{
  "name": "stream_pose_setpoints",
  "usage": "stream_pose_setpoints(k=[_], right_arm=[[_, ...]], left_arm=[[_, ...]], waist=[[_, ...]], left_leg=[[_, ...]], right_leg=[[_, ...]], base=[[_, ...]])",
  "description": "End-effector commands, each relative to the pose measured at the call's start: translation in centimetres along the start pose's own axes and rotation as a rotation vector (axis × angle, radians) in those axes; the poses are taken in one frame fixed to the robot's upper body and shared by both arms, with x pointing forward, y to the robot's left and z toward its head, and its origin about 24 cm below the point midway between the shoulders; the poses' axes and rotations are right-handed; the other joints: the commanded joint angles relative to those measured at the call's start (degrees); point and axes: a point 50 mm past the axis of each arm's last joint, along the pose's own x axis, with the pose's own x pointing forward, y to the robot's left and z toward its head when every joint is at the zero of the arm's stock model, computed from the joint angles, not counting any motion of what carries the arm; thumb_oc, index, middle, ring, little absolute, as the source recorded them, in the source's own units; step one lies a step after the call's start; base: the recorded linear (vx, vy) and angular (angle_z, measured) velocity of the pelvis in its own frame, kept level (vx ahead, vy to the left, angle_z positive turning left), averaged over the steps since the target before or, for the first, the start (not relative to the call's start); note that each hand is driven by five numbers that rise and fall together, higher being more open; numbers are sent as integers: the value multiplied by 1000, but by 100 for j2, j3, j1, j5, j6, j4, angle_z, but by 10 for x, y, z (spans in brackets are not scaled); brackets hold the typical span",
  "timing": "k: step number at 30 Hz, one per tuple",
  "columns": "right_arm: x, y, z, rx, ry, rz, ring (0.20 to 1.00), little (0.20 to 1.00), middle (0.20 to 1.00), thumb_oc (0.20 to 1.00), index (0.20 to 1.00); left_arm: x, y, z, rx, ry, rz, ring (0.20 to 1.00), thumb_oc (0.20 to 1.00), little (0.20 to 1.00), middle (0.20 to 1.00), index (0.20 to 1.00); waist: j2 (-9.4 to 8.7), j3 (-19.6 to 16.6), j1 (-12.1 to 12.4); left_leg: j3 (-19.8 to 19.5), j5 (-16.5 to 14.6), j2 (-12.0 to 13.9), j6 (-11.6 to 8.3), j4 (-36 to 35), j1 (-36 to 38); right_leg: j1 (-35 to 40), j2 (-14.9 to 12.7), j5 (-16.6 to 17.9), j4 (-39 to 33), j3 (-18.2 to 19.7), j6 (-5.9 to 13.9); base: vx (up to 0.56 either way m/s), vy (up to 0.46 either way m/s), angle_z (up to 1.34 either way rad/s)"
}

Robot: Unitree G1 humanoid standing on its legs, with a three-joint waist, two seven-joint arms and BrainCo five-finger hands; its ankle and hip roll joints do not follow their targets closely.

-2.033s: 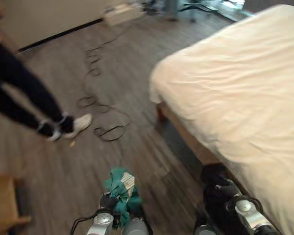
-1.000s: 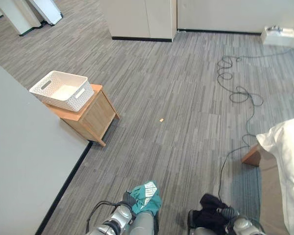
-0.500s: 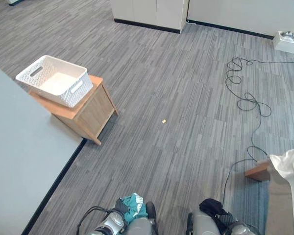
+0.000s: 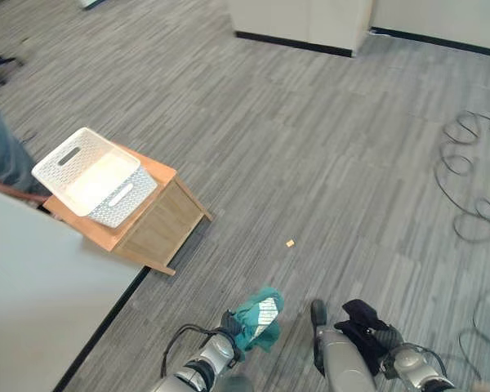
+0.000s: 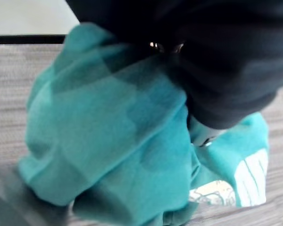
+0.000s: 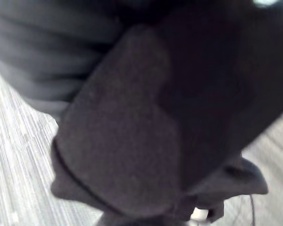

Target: Tidy up the quilt and then pick up the clothes from the bed and put them into the laundry hamper.

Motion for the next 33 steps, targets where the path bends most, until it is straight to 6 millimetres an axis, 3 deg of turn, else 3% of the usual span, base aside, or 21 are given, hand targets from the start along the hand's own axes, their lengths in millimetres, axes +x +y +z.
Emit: stream_pose_setpoints(k=[1,2,3,4,7,8,9,12,13,14,16,18,21,23,25,26,27,28,29,31,33], right_arm=[[2,-2,30,-46,-140,-6,200,200,200,200,200],[2,-2,30,-46,-140,-6,200,200,200,200,200],[1,2,30,-41,-148,14,200,200,200,200,200],[1,2,30,-41,-147,14,200,200,200,200,200],[1,7,23,-39,-110,18,200,200,200,200,200],[0,17,22,-48,-104,47,200,200,200,200,200],[0,18,22,-48,-104,48,200,200,200,200,200],[-3,32,19,-22,-92,84,200,200,200,200,200],[-3,34,23,-11,-101,90,200,200,200,200,200],[-3,37,27,-12,-116,97,200,200,200,200,200],[-4,38,25,-18,-112,102,200,200,200,200,200],[-4,38,21,-5,-102,102,200,200,200,200,200],[-5,36,7,8,-46,98,200,200,200,200,200],[-8,37,-10,-83,18,119,200,200,200,200,200],[-7,35,-4,-61,-9,110,200,200,200,200,200],[-3,26,7,-79,-49,89,200,200,200,200,200],[-2,22,11,-74,-68,74,200,200,200,200,200],[0,16,17,-69,-90,53,200,200,200,200,200],[1,12,20,-65,-97,45,200,200,200,200,200],[1,11,16,-65,-84,43,200,200,200,200,200],[0,12,11,-65,-61,41,200,200,200,200,200]], left_arm=[[4,20,12,62,-40,80,200,200,200,200,200],[4,20,12,62,-40,80,200,200,200,200,200],[1,11,0,54,-17,49,200,200,200,200,200],[0,11,0,54,-17,49,200,200,200,200,200],[-2,4,-13,49,33,25,200,200,200,200,200],[-4,4,-27,49,85,23,200,200,200,200,200],[-4,5,-28,50,86,24,200,200,200,200,200],[-5,8,-36,41,120,28,200,200,200,200,200],[-5,12,-36,29,120,47,200,200,200,200,200],[-4,20,-37,20,121,72,200,200,200,200,200],[-3,23,-33,18,105,85,200,200,200,200,200],[-2,26,-28,32,79,94,200,200,200,200,200],[-1,30,-26,42,60,100,200,200,200,200,200],[-2,35,-33,60,79,107,200,200,200,200,200],[-5,27,-42,5,120,98,200,200,200,200,200],[-4,29,-40,-36,113,115,200,200,200,200,200],[-5,28,-39,-47,109,117,200,200,200,200,200],[-5,29,-40,-53,109,125,200,200,200,200,200],[-6,29,-44,-62,116,123,200,200,200,200,200],[-9,25,-52,-67,139,110,200,200,200,200,200],[-13,19,-67,-86,189,95,200,200,200,200,200]], waist=[[-257,195,163],[-260,193,161],[-171,14,358],[-188,24,358],[-142,-192,402],[-302,-359,505],[-314,-367,500],[-520,-379,514],[-485,-338,456],[-271,-266,385],[-175,-207,291],[-131,-164,153],[-119,-186,-116],[-215,-291,-131],[-241,-295,-78],[-311,-65,13],[-359,7,48],[-457,76,136],[-500,10,226],[-473,-121,269],[-360,-299,328]], left_leg=[[1141,-1132,-465,402,-1544,313],[1141,-1129,-469,402,-1548,312],[1811,-1228,-647,472,-3419,88],[1821,-1212,-671,477,-3459,124],[2898,-796,-589,299,-5091,303],[2883,-921,-771,557,-5324,534],[2879,-927,-782,563,-5323,528],[2698,-1246,-1210,927,-5451,926],[2578,-1298,-1232,1003,-5555,1135],[2321,-1239,-1032,1023,-5863,1555],[2054,-1244,-1011,981,-6048,1830],[1734,-1315,-1003,904,-6080,2047],[921,-1655,-964,592,-6115,2520],[731,-1912,-872,514,-5887,2650],[626,-1750,-681,387,-5236,2582],[694,-1242,-431,336,-3358,1689],[795,-1232,-284,428,-2682,1224],[1340,-1202,-91,472,-2480,912],[1931,-1359,-148,481,-3047,671],[2289,-1510,-349,412,-3834,576],[3123,-820,-275,198,-5061,567]], right_leg=[[1302,-353,-865,-716,148,528],[1300,-356,-865,-717,147,528],[1957,-299,-1196,-984,-23,676],[1976,-320,-1200,-988,-23,683],[2579,-145,-1660,-1028,-387,805],[2660,-138,-1667,-585,-513,940],[2652,-148,-1681,-569,-520,947],[2051,-272,-827,1496,-541,1644],[1704,-298,-542,2167,-428,1708],[952,-164,-425,2934,-300,1590],[643,-89,-574,2901,-240,1449],[348,-150,-843,2355,-142,1276],[214,-411,-657,-316,706,1162],[195,-435,-615,-528,1158,1209],[233,-375,-530,-241,1064,1179],[446,-399,-676,-93,844,880],[708,-413,-773,-216,550,745],[1117,-449,-900,-437,192,642],[1536,-493,-1032,-711,-115,686],[1898,-468,-1268,-878,-335,788],[2262,-274,-1529,-854,-702,837]], base=[[407,-116,33],[881,-26,33],[667,17,18],[900,41,16],[703,49,20],[676,31,25],[631,47,53],[504,123,71],[718,56,118],[511,3,99],[486,-29,158],[627,-151,143],[768,-321,175],[506,-273,172],[504,-423,123],[420,-574,139],[458,-617,217],[574,-418,218],[614,-280,129],[575,-17,75],[771,61,81]])
